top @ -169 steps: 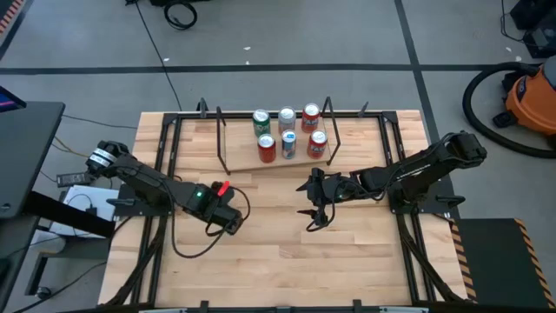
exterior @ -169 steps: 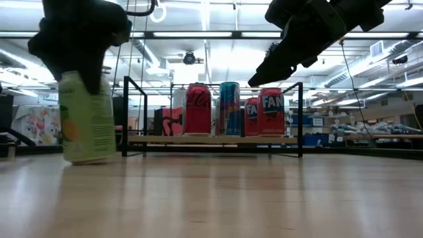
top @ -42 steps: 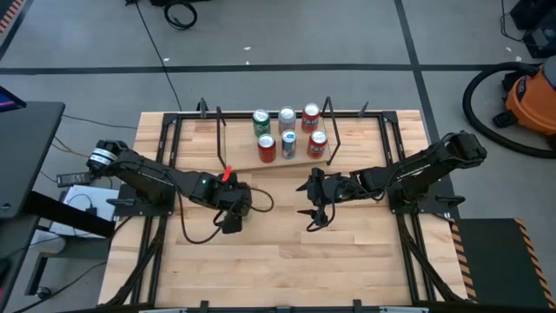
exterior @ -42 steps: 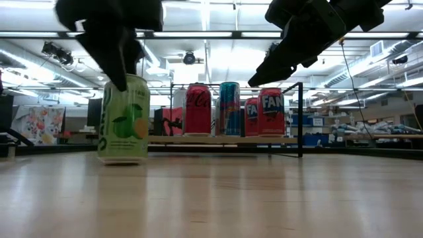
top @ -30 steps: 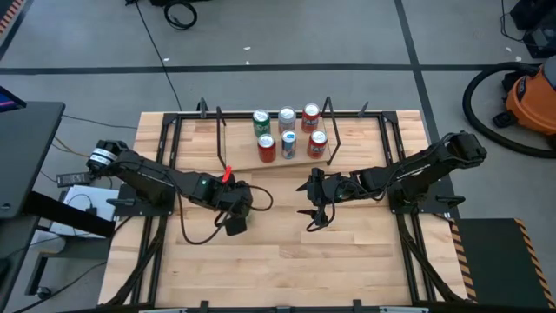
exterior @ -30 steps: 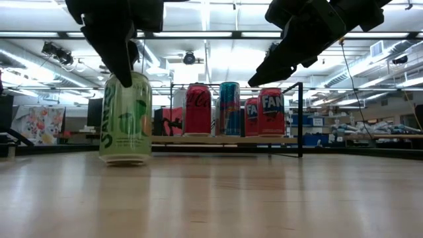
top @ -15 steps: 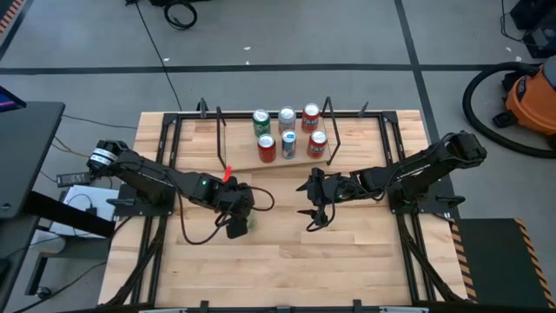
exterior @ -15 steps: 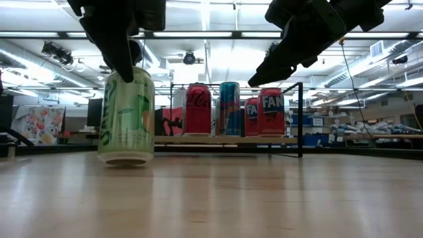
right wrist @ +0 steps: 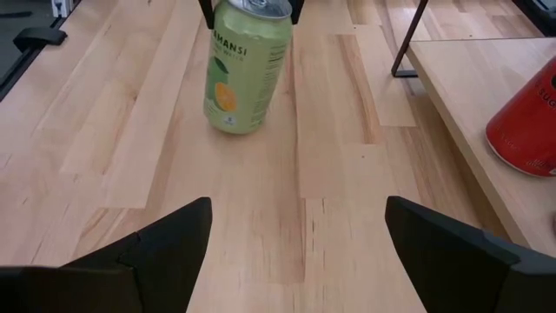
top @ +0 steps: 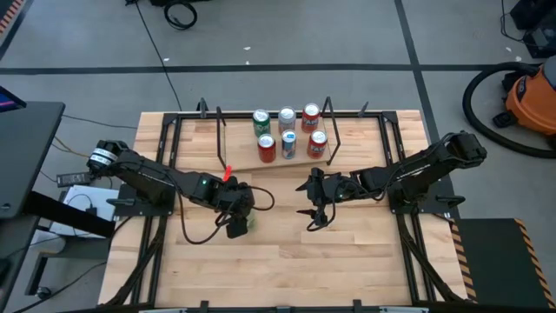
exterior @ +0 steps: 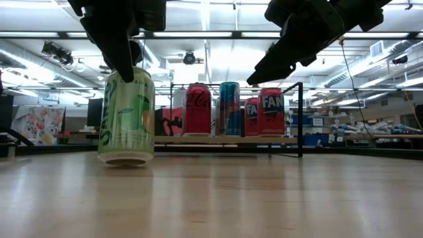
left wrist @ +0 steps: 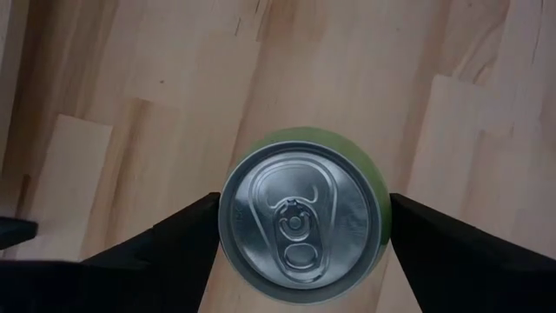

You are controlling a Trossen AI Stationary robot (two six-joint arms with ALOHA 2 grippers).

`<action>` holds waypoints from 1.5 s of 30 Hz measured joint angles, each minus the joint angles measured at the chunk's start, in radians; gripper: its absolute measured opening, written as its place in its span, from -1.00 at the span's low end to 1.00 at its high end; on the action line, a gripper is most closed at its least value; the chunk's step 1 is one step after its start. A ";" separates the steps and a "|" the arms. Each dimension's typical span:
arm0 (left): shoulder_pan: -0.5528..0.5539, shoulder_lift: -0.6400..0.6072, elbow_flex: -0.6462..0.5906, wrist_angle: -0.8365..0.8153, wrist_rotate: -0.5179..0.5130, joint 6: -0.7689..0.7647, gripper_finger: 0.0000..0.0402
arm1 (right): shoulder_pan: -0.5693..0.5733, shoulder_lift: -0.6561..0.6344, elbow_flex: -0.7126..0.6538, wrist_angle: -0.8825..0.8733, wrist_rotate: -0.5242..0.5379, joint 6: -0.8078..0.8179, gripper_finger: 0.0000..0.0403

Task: Place canned beverage on shelf
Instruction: Put the light green soda can on the shelf

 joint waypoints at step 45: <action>0.176 0.000 0.134 -0.155 -0.129 0.363 0.47 | 0.000 0.000 0.000 -0.007 0.000 -0.003 0.76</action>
